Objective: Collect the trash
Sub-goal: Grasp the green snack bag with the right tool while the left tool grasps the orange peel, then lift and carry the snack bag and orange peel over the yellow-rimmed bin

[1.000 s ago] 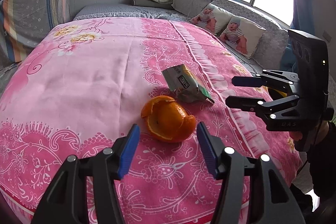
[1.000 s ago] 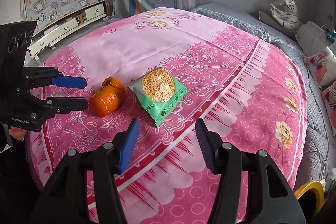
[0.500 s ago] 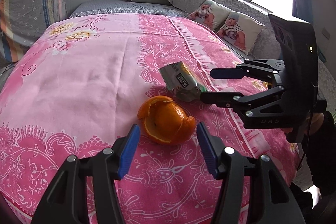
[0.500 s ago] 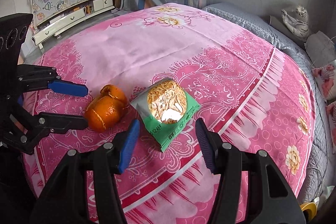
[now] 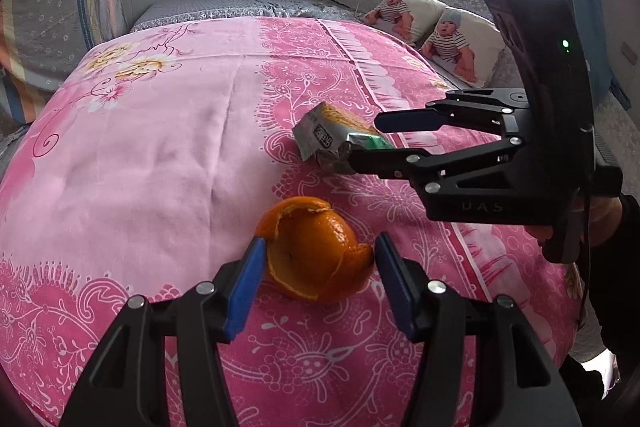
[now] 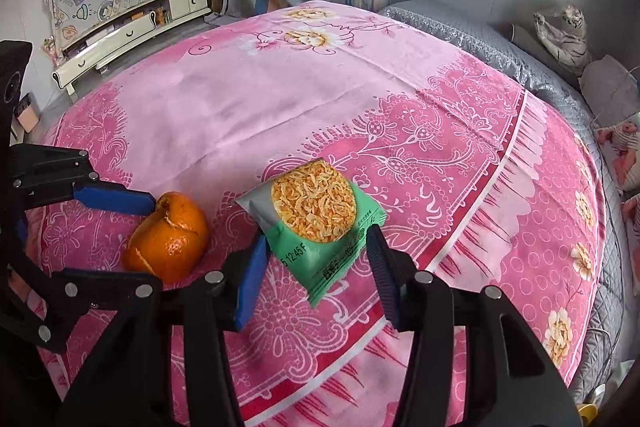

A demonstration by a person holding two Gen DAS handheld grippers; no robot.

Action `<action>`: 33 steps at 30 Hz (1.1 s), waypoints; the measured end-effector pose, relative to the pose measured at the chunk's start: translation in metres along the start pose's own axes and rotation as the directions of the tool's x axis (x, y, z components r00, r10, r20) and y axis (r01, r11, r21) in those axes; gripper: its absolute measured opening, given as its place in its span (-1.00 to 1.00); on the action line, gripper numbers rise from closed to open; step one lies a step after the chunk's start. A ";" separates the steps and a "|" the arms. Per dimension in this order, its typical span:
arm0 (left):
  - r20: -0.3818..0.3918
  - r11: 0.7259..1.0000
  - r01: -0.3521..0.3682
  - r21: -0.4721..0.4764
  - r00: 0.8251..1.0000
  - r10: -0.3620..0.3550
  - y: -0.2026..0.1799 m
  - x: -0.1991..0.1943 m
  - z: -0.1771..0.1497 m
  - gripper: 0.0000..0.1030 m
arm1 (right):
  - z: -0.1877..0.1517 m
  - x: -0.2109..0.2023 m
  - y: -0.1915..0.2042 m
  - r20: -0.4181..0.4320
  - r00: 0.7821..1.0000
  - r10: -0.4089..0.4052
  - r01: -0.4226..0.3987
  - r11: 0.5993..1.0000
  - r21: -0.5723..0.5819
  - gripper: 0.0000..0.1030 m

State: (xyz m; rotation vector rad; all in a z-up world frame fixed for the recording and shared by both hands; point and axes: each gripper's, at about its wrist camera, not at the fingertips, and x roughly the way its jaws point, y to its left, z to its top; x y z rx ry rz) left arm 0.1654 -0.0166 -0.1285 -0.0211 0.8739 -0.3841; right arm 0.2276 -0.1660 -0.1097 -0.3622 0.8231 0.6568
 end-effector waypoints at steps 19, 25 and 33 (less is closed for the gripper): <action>-0.052 0.998 -0.053 0.031 0.997 0.055 -0.005 0.025 0.020 -0.14 | 0.020 0.013 -0.043 0.059 0.997 -0.040 0.033 0.992 0.126 -0.70; -0.042 0.995 -0.075 0.064 0.996 0.078 -0.012 0.024 0.022 -0.31 | 0.019 -0.005 -0.054 0.114 0.991 -0.068 0.048 0.984 0.170 -0.79; 0.043 0.997 -0.052 0.056 0.998 0.050 -0.020 -0.006 0.035 -0.45 | 0.015 -0.054 -0.069 0.195 0.972 -0.131 0.083 0.968 0.237 -0.83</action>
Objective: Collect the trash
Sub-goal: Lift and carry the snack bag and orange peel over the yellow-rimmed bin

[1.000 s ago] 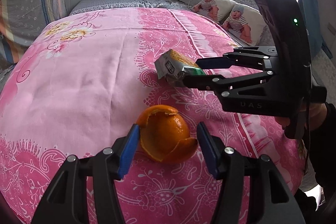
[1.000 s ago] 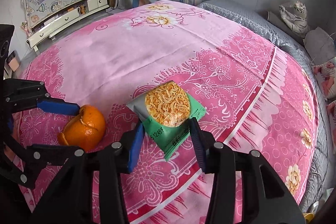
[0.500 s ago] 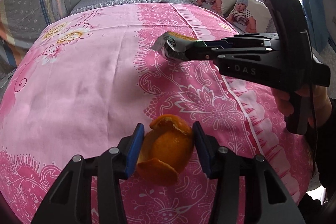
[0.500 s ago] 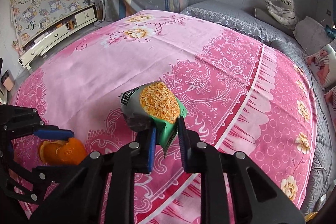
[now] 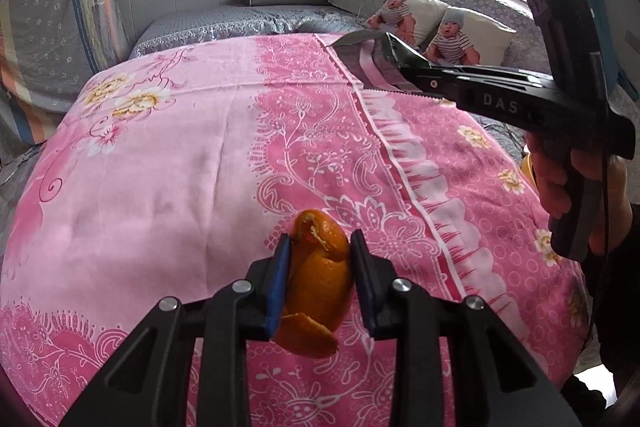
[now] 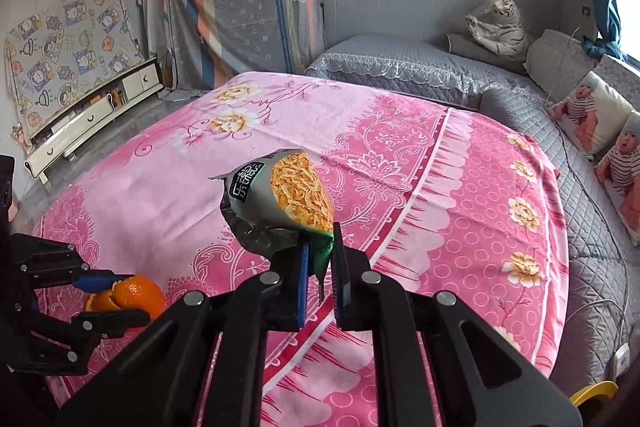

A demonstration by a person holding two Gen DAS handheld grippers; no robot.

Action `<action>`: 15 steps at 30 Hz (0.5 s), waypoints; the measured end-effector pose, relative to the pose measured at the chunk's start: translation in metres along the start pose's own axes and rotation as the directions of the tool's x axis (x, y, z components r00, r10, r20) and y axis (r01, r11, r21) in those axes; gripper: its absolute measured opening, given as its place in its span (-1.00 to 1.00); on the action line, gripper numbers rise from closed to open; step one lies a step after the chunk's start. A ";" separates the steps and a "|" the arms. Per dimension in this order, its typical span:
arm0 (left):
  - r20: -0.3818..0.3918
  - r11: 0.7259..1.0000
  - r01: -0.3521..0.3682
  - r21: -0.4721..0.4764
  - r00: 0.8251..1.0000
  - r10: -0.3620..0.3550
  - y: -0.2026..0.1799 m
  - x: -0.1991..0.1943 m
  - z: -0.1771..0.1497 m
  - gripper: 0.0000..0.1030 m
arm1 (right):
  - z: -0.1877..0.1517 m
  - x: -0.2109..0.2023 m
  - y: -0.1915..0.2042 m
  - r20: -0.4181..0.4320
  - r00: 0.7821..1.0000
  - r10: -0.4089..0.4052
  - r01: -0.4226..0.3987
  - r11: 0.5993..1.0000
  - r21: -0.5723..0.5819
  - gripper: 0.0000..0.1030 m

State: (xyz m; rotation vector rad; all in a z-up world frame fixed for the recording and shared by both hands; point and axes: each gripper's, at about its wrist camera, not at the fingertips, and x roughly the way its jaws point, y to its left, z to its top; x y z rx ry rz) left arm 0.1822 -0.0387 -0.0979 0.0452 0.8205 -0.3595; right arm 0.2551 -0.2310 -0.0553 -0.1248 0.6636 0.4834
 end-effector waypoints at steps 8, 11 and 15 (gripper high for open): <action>0.197 1.000 0.009 0.023 0.980 -0.014 -0.024 -0.061 0.035 -0.45 | 0.002 -0.066 -0.028 0.098 0.991 -0.087 0.080 0.995 0.067 -0.83; 0.264 0.999 0.023 0.037 0.964 -0.032 -0.041 -0.081 0.051 -0.45 | 0.000 -0.097 -0.036 0.136 0.983 -0.126 0.115 0.990 0.085 -0.83; 0.316 0.995 0.065 0.070 0.945 -0.084 -0.072 -0.096 0.073 -0.45 | -0.006 -0.142 -0.047 0.188 0.964 -0.187 0.167 0.979 0.114 -0.83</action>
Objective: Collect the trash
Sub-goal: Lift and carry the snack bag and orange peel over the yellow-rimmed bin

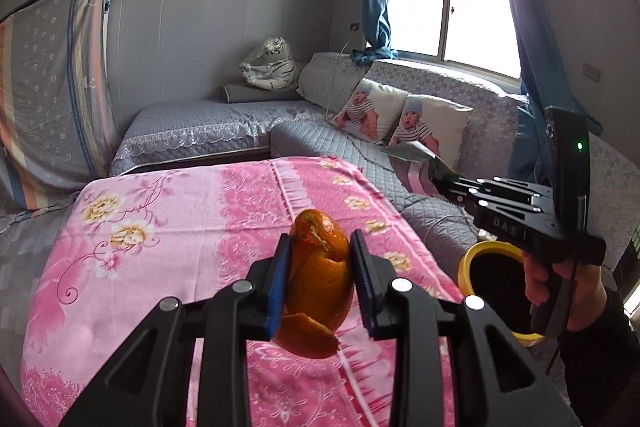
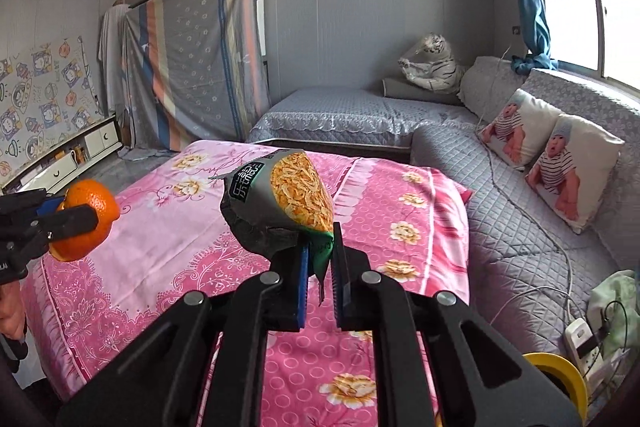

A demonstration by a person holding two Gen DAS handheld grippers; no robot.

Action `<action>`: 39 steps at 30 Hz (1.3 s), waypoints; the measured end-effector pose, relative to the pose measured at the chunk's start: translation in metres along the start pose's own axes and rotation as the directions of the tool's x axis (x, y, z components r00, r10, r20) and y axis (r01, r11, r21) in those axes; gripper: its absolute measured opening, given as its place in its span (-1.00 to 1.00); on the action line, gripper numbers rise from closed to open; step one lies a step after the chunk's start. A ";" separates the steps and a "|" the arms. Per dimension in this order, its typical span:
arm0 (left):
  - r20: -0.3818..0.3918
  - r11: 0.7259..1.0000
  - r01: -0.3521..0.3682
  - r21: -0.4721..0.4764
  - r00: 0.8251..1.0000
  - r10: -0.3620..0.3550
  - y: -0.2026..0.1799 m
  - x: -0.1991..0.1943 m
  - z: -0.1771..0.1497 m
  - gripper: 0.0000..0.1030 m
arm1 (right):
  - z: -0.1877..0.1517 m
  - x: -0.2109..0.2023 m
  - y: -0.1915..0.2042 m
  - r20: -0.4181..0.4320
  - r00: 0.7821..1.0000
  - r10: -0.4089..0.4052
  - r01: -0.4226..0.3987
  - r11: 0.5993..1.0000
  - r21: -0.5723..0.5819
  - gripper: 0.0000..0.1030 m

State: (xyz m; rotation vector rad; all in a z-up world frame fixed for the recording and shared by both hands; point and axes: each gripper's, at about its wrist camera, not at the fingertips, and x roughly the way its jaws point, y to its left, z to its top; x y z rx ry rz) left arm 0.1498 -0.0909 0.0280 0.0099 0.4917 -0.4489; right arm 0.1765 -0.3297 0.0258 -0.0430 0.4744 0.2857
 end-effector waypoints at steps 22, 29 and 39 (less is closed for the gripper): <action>-0.052 0.934 0.313 0.172 0.950 -0.309 -0.180 0.046 0.030 -0.45 | -0.085 -0.155 -0.126 0.042 0.932 -0.361 0.340 0.908 0.246 -0.83; -0.090 0.918 0.338 0.206 0.941 -0.326 -0.208 0.072 0.022 -0.45 | -0.120 -0.164 -0.154 -0.021 0.904 -0.428 0.414 0.859 0.303 -0.83; -0.139 0.907 0.371 0.201 0.927 -0.348 -0.231 0.115 0.009 -0.45 | -0.156 -0.150 -0.178 -0.149 0.882 -0.446 0.468 0.800 0.375 -0.83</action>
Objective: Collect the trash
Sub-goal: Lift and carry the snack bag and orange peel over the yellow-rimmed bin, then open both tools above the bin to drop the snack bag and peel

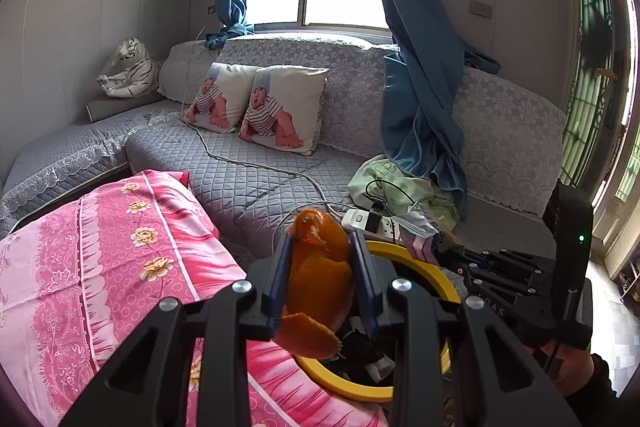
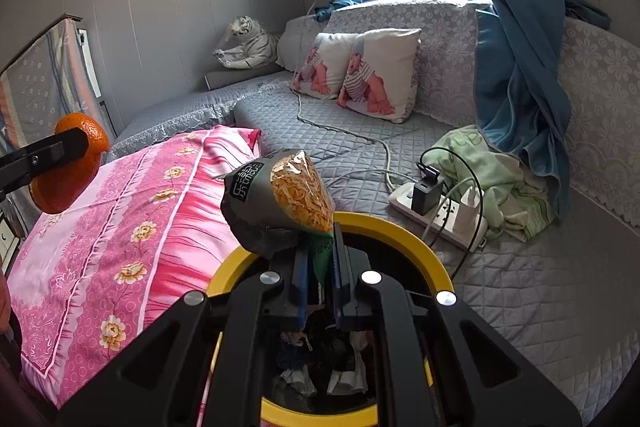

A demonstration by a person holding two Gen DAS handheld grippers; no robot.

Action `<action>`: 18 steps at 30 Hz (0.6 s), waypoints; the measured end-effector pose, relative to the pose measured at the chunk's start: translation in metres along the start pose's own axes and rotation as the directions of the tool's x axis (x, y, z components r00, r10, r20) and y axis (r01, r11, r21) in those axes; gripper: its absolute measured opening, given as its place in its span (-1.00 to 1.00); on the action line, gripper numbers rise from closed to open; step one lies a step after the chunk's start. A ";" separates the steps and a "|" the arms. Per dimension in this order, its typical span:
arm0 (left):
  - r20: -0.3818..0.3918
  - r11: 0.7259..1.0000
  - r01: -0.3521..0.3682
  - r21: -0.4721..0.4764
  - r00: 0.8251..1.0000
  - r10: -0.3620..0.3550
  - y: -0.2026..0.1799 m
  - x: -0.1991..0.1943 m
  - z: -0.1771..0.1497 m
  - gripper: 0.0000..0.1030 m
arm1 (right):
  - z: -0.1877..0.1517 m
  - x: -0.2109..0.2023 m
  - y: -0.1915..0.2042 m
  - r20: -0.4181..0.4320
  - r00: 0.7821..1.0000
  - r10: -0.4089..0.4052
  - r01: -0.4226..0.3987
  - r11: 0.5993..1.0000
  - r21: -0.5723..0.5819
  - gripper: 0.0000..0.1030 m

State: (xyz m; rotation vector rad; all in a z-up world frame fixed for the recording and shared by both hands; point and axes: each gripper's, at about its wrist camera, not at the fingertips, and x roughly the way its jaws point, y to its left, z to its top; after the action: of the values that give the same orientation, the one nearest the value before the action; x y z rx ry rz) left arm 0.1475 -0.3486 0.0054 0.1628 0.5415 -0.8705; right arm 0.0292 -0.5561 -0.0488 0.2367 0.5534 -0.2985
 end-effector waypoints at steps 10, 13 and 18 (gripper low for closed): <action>-0.137 0.999 0.024 -0.022 0.990 -0.027 0.001 0.079 -0.023 -0.44 | -0.023 0.044 -0.012 -0.166 0.985 -0.041 0.052 0.997 0.065 -0.83; -0.193 0.998 0.034 -0.056 0.980 -0.045 0.004 0.100 -0.031 -0.44 | -0.027 0.054 -0.016 -0.209 0.976 -0.062 0.081 0.993 0.085 -0.83; -0.247 0.997 0.037 -0.064 0.968 -0.052 0.008 0.121 -0.041 -0.44 | -0.035 0.066 -0.023 -0.272 0.959 -0.083 0.113 0.989 0.095 -0.83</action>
State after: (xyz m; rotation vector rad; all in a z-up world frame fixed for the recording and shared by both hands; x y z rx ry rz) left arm 0.2003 -0.4117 -0.0919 0.2078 0.8076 -0.8823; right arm 0.0577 -0.5812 -0.1167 0.3592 0.8187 -0.3972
